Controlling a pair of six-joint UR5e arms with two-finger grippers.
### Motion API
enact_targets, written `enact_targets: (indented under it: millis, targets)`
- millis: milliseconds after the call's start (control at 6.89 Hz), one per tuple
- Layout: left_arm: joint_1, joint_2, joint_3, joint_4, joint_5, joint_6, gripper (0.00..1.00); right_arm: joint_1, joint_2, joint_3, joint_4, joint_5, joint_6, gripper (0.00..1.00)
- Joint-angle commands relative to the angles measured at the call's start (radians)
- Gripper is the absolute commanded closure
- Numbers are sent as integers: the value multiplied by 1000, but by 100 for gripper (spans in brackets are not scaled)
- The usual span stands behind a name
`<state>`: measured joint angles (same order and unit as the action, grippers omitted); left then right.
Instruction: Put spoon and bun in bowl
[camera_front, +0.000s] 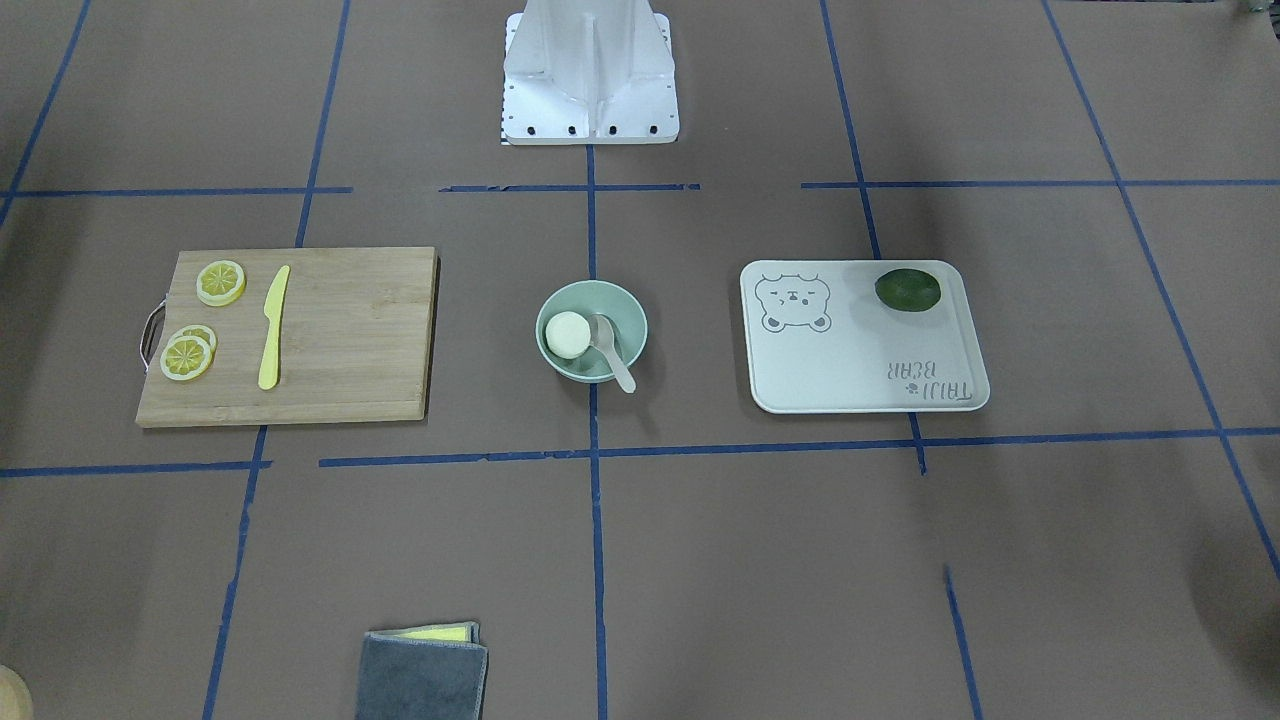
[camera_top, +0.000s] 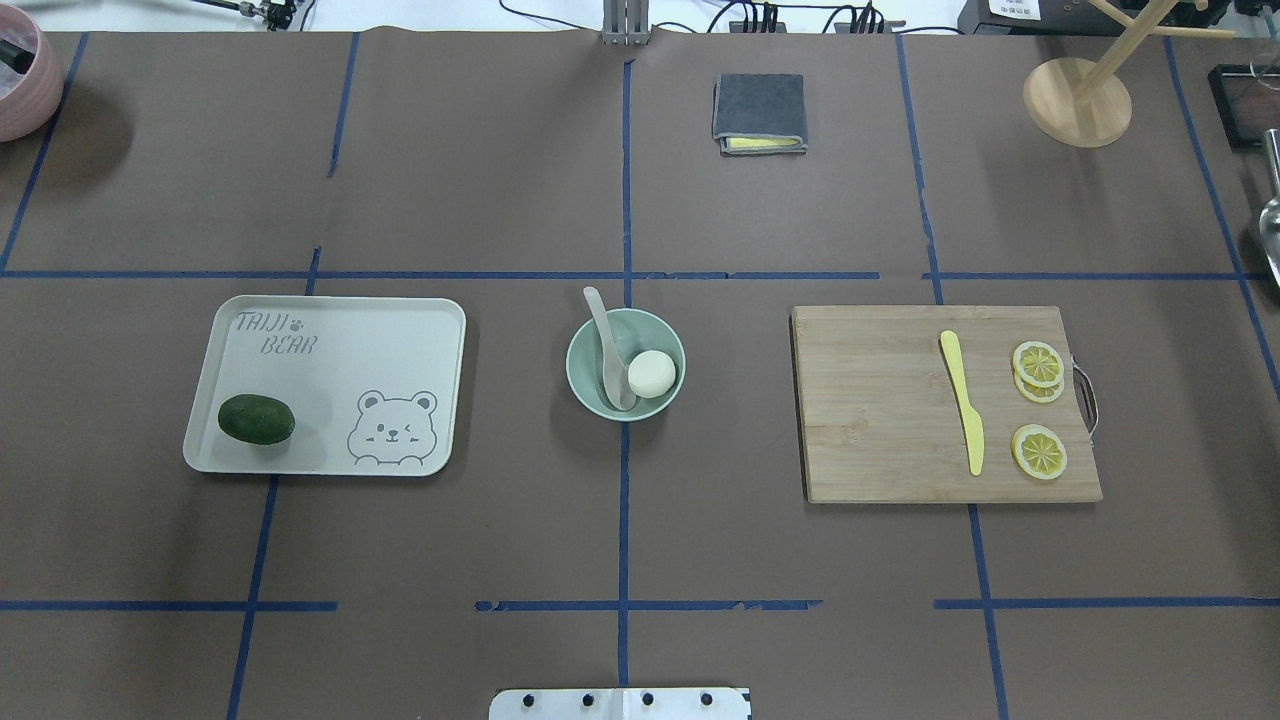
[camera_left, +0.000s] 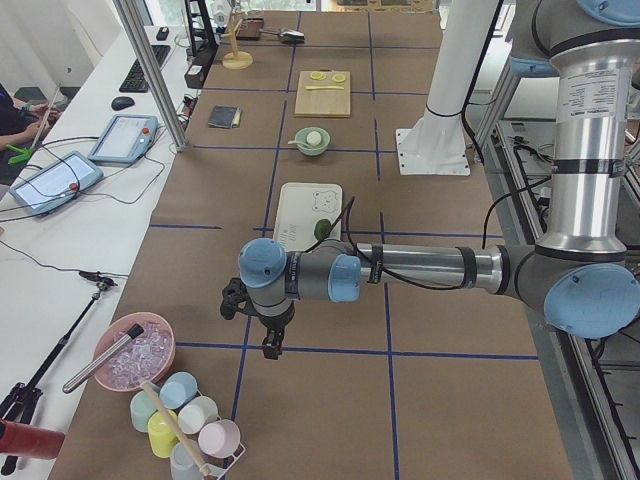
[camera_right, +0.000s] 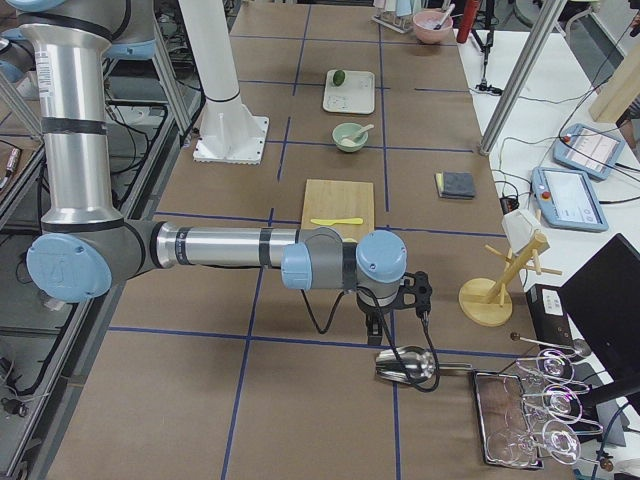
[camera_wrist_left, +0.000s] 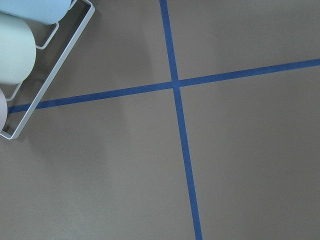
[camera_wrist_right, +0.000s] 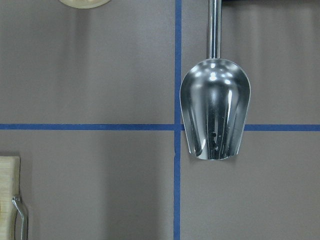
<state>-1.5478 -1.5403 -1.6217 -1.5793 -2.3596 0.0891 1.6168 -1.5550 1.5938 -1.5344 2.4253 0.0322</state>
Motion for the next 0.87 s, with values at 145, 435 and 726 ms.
enact_targets:
  millis: [145,435,726]
  targets:
    - [-1,-3,-1,-4,-3,-110,0,0,3,0,-1,0,0,0]
    - [-1,-3,-3,-4,-3,-121,0,0,4,0,0,0,0,0]
    - [-1,-3,-3,-5,-3,-121,0,0,6,0,0,0,0,0]
